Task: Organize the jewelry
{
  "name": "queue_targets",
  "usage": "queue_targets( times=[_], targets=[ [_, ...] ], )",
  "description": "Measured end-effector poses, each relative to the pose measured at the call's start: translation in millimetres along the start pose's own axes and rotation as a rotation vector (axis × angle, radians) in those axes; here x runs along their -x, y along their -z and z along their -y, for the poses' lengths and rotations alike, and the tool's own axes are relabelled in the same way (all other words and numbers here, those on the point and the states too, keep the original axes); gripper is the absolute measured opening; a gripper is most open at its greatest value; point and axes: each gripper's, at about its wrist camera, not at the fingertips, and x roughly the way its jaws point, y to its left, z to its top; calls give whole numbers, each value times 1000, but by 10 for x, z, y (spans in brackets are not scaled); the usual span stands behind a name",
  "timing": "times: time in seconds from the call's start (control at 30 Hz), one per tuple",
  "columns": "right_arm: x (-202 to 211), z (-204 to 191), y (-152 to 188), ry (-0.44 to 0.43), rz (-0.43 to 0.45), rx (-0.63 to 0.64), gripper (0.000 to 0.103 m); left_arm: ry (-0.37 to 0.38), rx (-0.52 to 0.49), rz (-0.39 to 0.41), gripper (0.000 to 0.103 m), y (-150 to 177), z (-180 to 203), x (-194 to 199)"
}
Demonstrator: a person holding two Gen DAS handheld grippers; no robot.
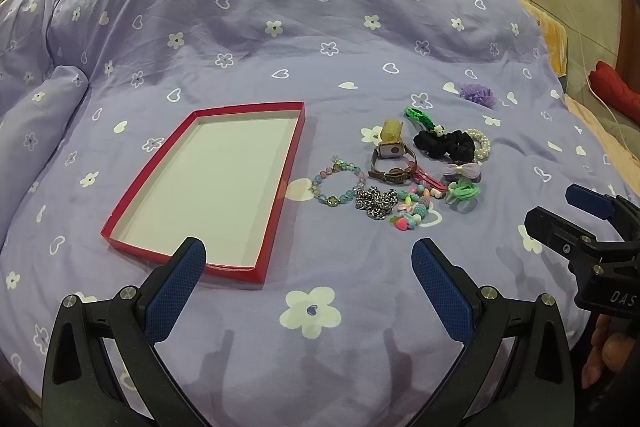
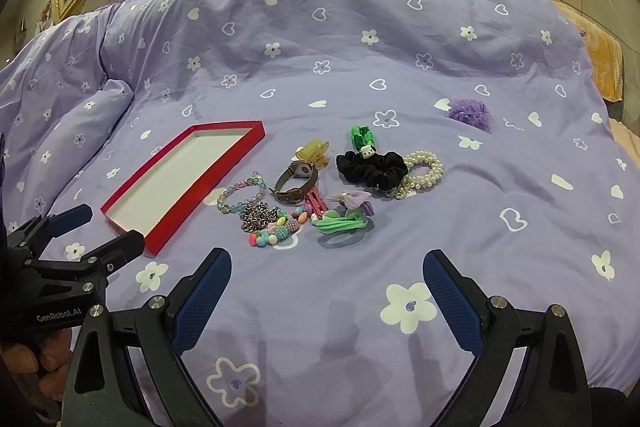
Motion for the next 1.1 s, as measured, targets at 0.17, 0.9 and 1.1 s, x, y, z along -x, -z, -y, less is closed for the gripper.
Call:
queue_targets(
  times=[0.17, 0.9, 1.1],
  targets=[
    [4, -24, -6, -1, 1, 10, 98, 3, 2, 3, 103, -20, -38, -7],
    [37, -50, -43, -10, 10, 21, 98, 1, 5, 5, 103, -8, -27, -12],
    [39, -44, -50, -13, 10, 19, 98, 2, 6, 4, 103, -6, -26, -12]
  ],
)
